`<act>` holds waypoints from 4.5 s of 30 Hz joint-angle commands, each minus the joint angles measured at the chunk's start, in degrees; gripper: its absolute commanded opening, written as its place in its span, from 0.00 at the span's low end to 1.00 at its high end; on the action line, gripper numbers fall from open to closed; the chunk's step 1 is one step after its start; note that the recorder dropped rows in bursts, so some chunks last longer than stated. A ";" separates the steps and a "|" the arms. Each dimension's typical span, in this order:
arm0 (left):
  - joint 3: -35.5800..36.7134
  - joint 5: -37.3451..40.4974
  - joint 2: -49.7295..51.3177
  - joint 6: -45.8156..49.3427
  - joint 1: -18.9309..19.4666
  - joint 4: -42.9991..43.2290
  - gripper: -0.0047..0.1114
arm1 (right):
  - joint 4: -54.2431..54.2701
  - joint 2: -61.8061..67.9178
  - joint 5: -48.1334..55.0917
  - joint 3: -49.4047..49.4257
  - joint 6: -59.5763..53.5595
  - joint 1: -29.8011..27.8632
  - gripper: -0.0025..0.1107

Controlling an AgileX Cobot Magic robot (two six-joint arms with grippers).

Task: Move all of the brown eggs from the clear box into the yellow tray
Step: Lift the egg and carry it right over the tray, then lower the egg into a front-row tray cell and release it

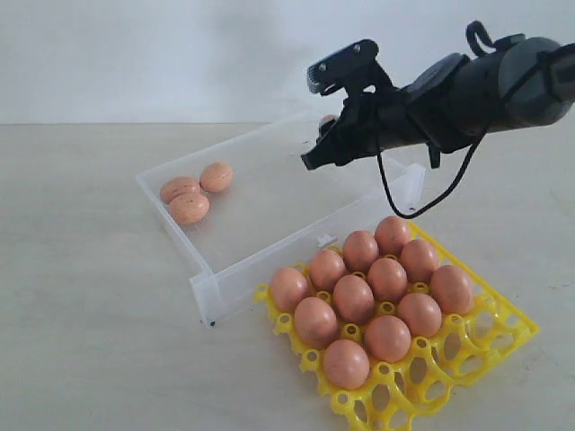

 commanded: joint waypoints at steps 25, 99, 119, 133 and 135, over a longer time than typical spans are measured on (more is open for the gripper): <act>0.15 -0.23 -0.20 -0.06 0.17 -0.15 0.08 | -65.78 -24.21 -47.58 32.89 117.50 -10.99 0.02; 0.15 -0.23 -0.20 -0.06 0.17 -0.15 0.08 | -152.06 -22.84 -43.57 51.17 135.62 -10.85 0.05; 0.15 -0.23 -0.20 -0.06 0.17 -0.15 0.08 | -144.97 -22.84 -47.46 51.17 128.02 -10.85 0.05; 0.15 -0.23 -0.20 -0.06 0.17 -0.15 0.08 | -147.63 -22.84 -47.45 51.17 128.42 -10.85 0.43; 0.15 -0.23 -0.20 -0.06 0.17 -0.15 0.08 | -147.28 -22.84 -47.45 51.17 128.42 -10.85 0.49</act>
